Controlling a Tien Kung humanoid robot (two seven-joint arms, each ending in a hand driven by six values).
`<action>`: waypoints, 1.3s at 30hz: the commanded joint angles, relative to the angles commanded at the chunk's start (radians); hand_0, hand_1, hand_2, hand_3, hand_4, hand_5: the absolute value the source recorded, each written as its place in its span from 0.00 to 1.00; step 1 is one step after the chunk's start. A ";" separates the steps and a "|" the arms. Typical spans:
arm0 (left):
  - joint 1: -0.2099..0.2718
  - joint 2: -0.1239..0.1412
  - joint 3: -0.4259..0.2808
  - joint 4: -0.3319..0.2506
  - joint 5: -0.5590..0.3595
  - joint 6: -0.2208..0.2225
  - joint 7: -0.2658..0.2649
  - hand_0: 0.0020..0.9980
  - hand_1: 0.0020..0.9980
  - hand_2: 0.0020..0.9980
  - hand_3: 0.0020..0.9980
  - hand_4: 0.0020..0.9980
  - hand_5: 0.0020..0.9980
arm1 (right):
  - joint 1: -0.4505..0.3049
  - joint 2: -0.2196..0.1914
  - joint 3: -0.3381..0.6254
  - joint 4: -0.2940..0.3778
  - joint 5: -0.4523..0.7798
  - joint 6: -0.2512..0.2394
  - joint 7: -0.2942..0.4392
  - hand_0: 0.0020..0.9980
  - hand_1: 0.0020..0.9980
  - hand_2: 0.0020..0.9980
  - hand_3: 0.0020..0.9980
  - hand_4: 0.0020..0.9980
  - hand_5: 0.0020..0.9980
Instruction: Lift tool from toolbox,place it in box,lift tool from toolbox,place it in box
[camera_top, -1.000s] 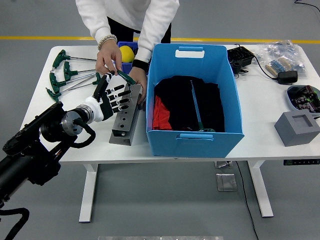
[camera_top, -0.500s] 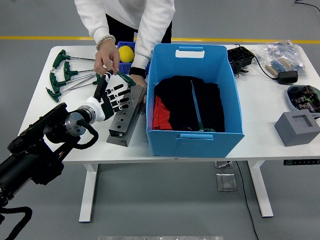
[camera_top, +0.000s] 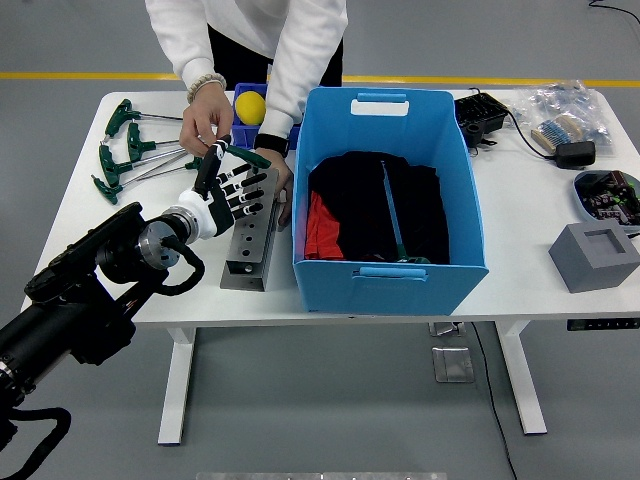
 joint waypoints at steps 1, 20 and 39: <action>-0.003 -0.002 0.002 0.003 -0.003 0.000 -0.002 0.22 0.32 0.59 0.87 0.83 0.97 | 0.000 0.000 -0.001 0.000 0.000 0.000 0.000 0.68 0.66 0.74 0.58 0.84 0.64; -0.026 -0.016 0.008 0.027 -0.015 0.001 -0.010 0.31 0.50 0.70 0.84 0.84 0.98 | 0.006 -0.003 -0.016 0.000 0.003 0.001 -0.003 0.68 0.66 0.74 0.58 0.84 0.64; -0.029 -0.012 -0.004 -0.015 -0.026 -0.006 -0.010 0.47 0.63 0.80 0.80 0.85 0.99 | 0.005 -0.004 -0.018 0.000 0.001 0.003 -0.002 0.68 0.66 0.74 0.58 0.84 0.64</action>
